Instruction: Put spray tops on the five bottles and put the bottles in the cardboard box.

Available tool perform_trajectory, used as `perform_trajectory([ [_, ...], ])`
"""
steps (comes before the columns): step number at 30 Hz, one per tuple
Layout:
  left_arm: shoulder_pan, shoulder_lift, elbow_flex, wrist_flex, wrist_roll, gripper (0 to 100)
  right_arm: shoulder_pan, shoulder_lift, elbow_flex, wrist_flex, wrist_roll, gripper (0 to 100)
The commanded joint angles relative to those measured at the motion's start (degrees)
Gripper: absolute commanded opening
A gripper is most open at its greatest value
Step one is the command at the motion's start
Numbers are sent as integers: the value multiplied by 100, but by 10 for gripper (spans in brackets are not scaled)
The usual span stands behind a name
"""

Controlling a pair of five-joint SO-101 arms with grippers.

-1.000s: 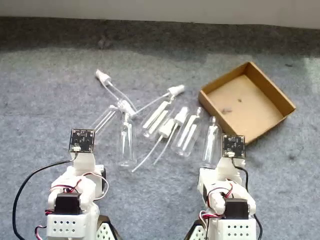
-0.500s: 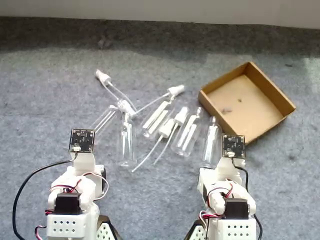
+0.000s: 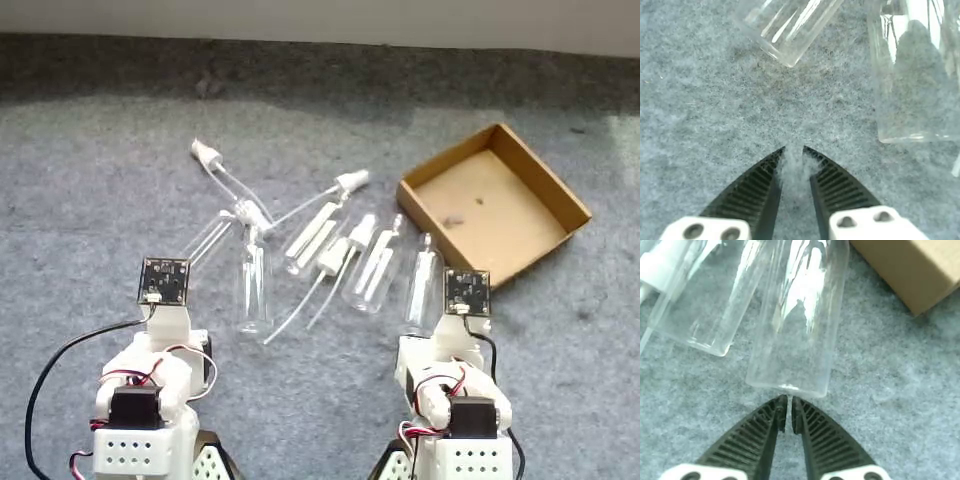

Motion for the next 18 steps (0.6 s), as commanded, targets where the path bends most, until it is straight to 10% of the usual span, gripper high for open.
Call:
perform_trajectory([
  [1, -84, -4, 127, 18, 35, 5, -40, -66, 637, 13, -18, 5],
  [18, -84, -4, 127, 18, 35, 5, -31, -75, 576, -13, -18, 5],
])
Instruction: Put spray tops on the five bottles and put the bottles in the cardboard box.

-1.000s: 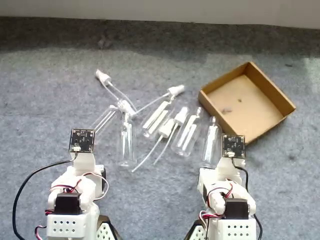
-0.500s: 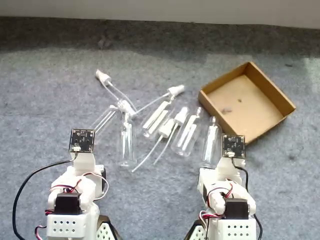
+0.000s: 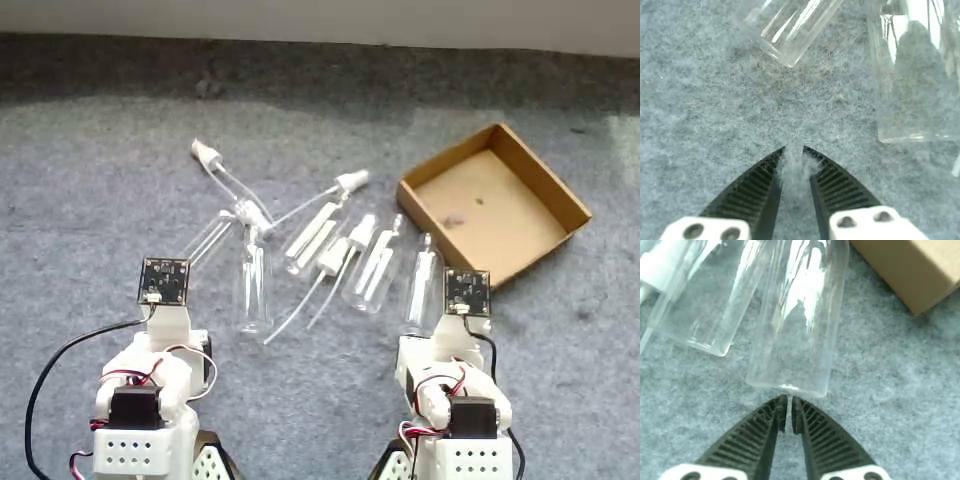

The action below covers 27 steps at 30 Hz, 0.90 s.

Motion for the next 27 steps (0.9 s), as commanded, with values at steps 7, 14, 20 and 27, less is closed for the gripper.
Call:
perform_trajectory([
  [7, -84, -4, 127, 18, 35, 5, 242, -75, 13, -892, -18, 5],
  [14, -84, -4, 127, 18, 35, 5, 980, -75, -374, -1789, -18, 6],
  [20, -84, -4, 127, 18, 35, 5, 1024, -75, -382, -2220, -18, 6],
  [27, -84, -4, 127, 18, 35, 5, 998, -75, -505, -2088, 818, 7],
])
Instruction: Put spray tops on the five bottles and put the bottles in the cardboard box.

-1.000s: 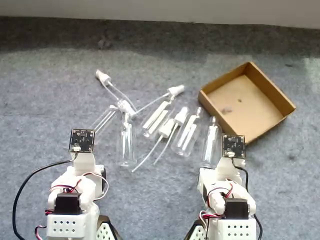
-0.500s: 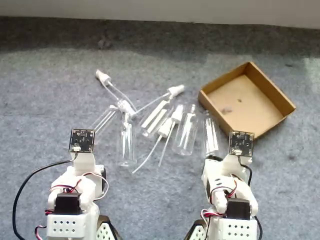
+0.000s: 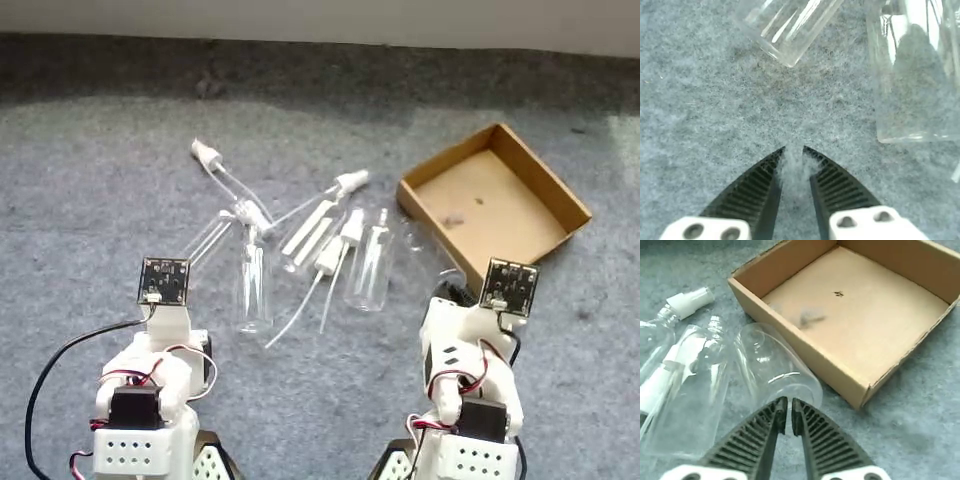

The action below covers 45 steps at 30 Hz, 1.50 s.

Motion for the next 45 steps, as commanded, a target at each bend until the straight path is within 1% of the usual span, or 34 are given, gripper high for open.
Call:
perform_trajectory([
  [1, -84, -4, 127, 18, 35, 5, 40, -75, -444, 110, 844, 7],
  [4, -84, -4, 127, 18, 35, 5, 48, -75, -681, 567, 1503, 7],
  [7, -84, -4, 127, 18, 35, 5, 75, -75, -1095, 971, 1864, 7],
  [14, -84, -4, 127, 18, 35, 5, 75, -75, -1886, 1095, 1916, 7],
  [21, -84, -4, 127, 18, 35, 5, 75, -75, -1938, 1095, 1908, 7],
  [25, -84, -4, 127, 18, 35, 5, 84, -48, -1675, 989, 1943, 7],
  [29, -84, -4, 127, 18, 35, 5, 75, -40, -1525, 1200, 2382, 7],
  [32, -84, -4, 127, 18, 35, 5, 75, 22, -1877, 1473, 2558, 7],
  [36, -84, -4, 127, 18, 35, 5, 75, 813, -2598, 1833, 2673, 7],
  [45, -84, -4, 127, 18, 35, 5, 40, 4382, -4382, 1868, 2655, 7],
])
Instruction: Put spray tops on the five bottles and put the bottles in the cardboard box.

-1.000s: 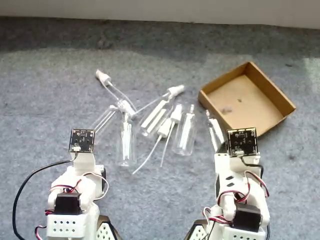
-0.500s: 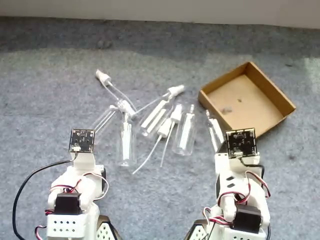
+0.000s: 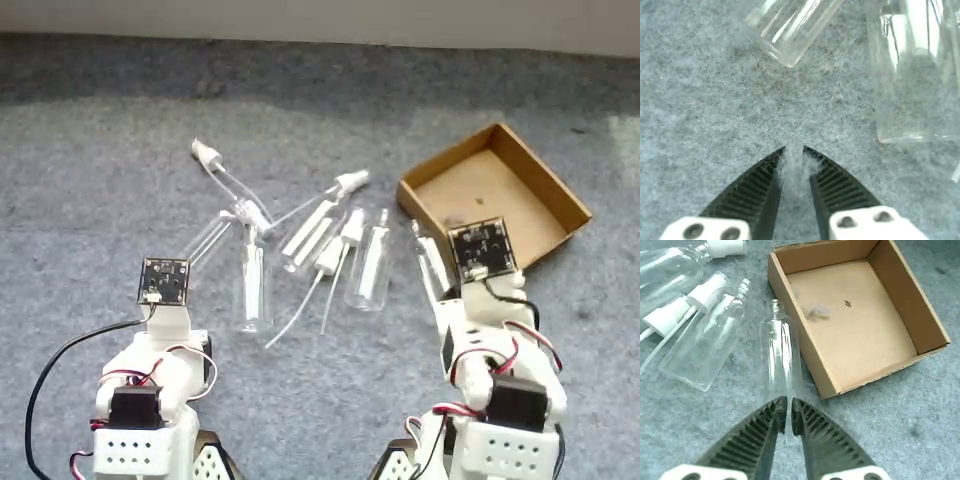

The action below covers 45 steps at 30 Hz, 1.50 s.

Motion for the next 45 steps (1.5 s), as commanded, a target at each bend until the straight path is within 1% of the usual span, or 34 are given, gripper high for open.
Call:
perform_trajectory([
  [1, -84, -4, 127, 18, 35, 5, 31, 1613, -954, 40, 44, 7],
  [5, -84, -4, 127, 18, 35, 5, -48, 2923, -1596, 48, 44, 26],
  [10, -84, -4, 127, 18, 35, 5, -505, 4224, -2448, 391, 44, 181],
  [13, -84, -4, 127, 18, 35, 5, -866, 4840, -3020, 567, 44, 234],
  [18, -84, -4, 127, 18, 35, 5, -1376, 5824, -4031, 1068, 35, 239],
  [21, -84, -4, 127, 18, 35, 5, -1411, 6475, -4567, 1209, 35, 243],
  [24, -84, -4, 127, 18, 35, 5, -1385, 7116, -4971, 1279, 44, 270],
  [30, -84, -4, 127, 18, 35, 5, -1376, 8048, -5473, 1244, 44, 275],
  [45, -84, -4, 127, 18, 35, 5, -1376, 9349, -6035, 1235, 62, 275],
])
